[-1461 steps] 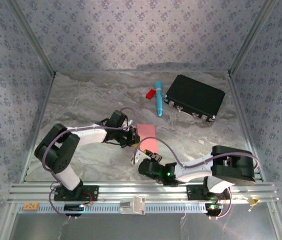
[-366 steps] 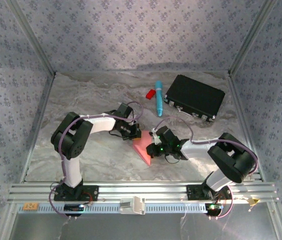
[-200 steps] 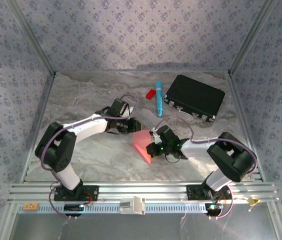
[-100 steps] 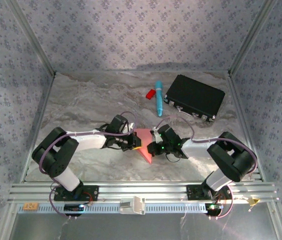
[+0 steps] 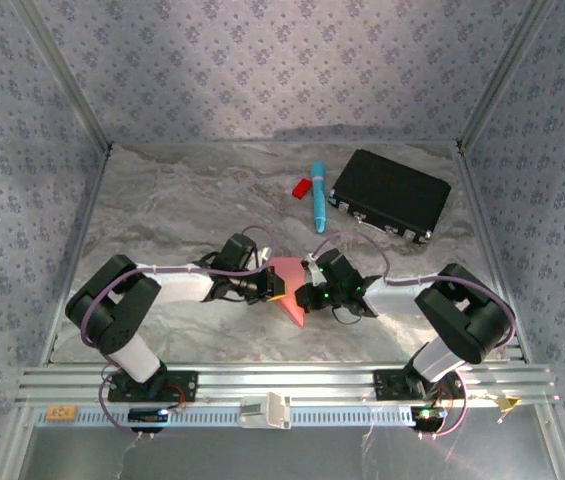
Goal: Fold a paper plane with a square sheet of paper (pick it up from the middle)
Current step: Third fold the triangle at the center of the table.
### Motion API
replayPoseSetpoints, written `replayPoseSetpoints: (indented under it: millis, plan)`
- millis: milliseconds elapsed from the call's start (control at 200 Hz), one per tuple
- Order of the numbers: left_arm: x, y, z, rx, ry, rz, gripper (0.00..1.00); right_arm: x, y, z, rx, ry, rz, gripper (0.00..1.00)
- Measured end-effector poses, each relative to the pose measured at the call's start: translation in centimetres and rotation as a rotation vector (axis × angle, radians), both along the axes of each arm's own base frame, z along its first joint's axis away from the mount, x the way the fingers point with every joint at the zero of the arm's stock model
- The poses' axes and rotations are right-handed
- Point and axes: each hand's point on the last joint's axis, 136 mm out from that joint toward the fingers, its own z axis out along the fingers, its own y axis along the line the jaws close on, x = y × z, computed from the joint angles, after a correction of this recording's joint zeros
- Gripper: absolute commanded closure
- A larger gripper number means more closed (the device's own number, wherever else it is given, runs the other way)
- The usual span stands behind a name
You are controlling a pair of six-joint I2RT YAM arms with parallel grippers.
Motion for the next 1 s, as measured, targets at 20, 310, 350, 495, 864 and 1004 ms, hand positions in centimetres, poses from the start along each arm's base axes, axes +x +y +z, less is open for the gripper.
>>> replayPoseSetpoints:
  millis: [20,310,350,495,864,1004]
  plan:
    - [0.0,0.0,-0.1,0.0,0.0,0.0,0.96,0.0,0.0,0.0,0.0,0.0,0.0,0.97]
    - [-0.5,0.1,-0.9,0.009,0.01,-0.006,0.96,0.0,0.0,0.0,0.002,-0.003,-0.001,0.97]
    - [-0.6,0.2,-1.0,0.01,0.011,-0.007,0.96,0.0,0.0,0.0,0.003,-0.002,-0.001,0.97]
    - [-0.7,0.3,-1.2,0.012,0.014,-0.007,0.96,0.0,0.0,0.0,0.005,-0.005,-0.001,0.97]
    - [-0.2,-0.1,-1.0,-0.012,-0.006,-0.001,1.0,0.0,0.0,0.0,0.009,-0.006,0.0,0.97]
    - [-0.2,-0.2,-0.9,-0.016,-0.005,0.003,1.0,0.0,0.0,0.0,0.012,-0.009,0.0,0.97]
